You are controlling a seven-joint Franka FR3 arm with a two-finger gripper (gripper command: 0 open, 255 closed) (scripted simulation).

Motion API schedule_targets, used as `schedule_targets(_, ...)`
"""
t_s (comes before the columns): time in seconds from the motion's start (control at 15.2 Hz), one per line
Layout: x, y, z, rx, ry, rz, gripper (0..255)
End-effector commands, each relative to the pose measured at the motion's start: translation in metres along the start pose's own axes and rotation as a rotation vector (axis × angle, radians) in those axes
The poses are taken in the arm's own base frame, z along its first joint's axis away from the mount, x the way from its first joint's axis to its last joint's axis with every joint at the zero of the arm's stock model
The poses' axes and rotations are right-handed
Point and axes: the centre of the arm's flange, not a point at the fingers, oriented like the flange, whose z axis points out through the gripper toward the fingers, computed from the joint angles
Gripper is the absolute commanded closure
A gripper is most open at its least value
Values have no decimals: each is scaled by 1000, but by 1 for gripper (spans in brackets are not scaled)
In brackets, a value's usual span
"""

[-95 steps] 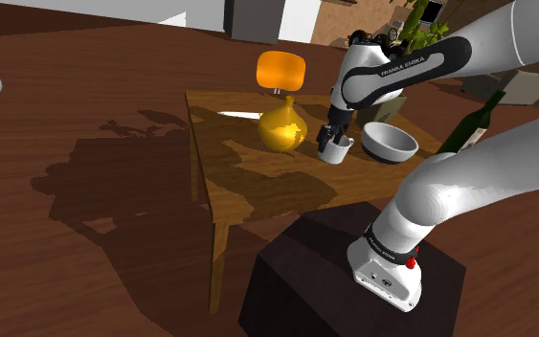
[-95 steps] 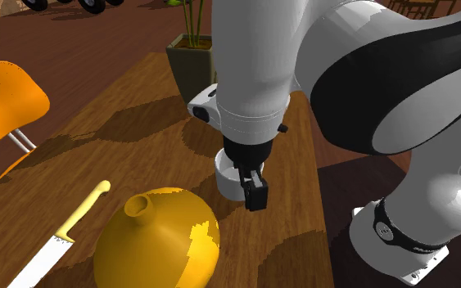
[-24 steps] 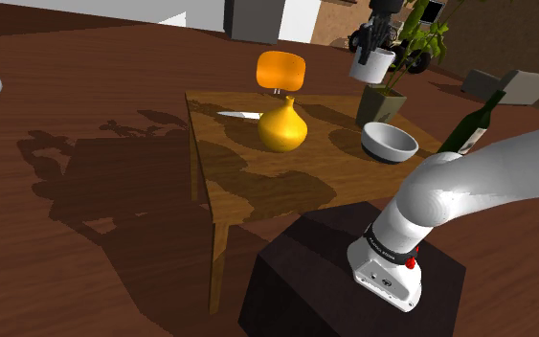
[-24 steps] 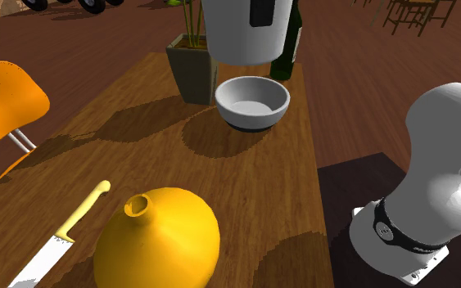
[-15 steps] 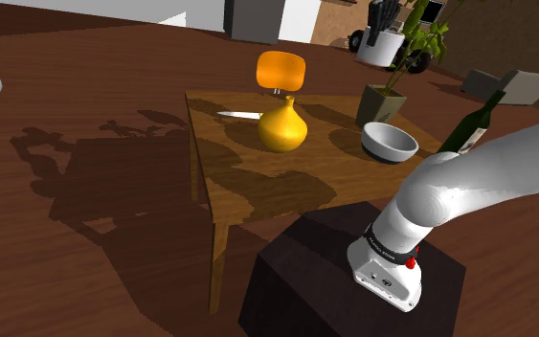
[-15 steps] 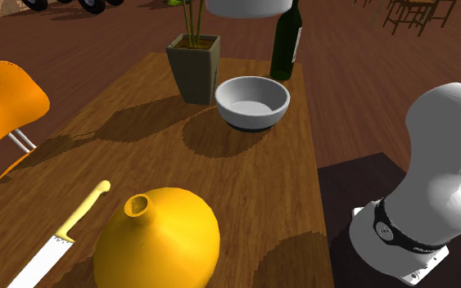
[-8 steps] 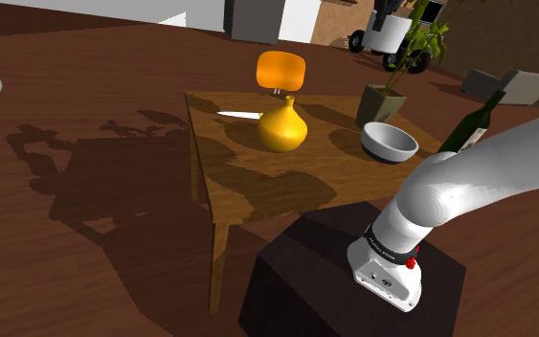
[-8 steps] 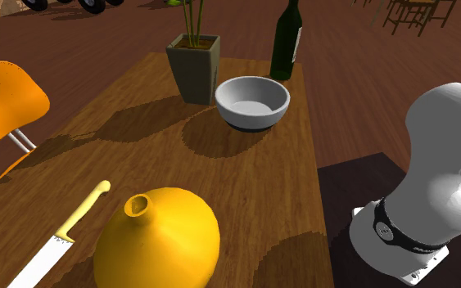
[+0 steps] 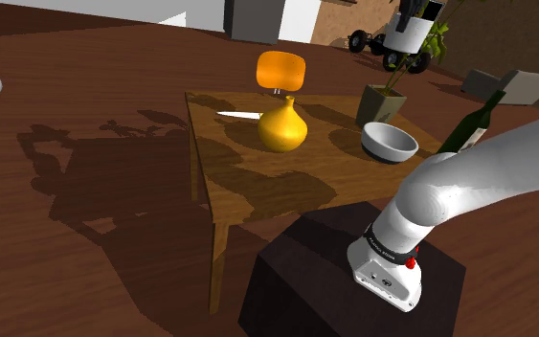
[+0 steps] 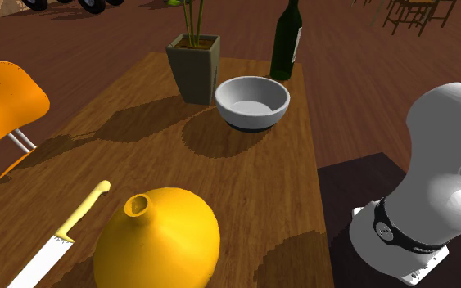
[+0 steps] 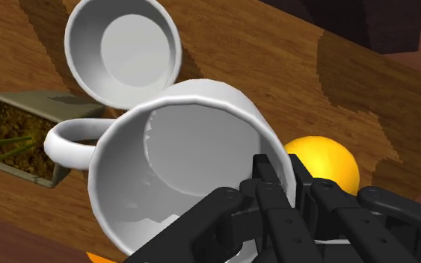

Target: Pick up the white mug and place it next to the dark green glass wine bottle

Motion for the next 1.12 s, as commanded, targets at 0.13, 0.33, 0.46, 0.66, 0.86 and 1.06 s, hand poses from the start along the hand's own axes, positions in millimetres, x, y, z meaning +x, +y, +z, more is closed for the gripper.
schedule_targets(0.13, -17, 51, 2, 0, 0, -1, 255)
schedule_targets(0.33, -32, 87, 4, 0, 0, -1, 255)
schedule_targets(0.46, -42, 112, 6, 0, 0, -1, 255)
schedule_targets(0.66, -56, 149, 8, 0, 0, -1, 255)
schedule_targets(0.86, -70, 185, 10, 0, 0, -1, 255)
schedule_targets(1.06, -85, 222, 12, 0, 0, -1, 255)
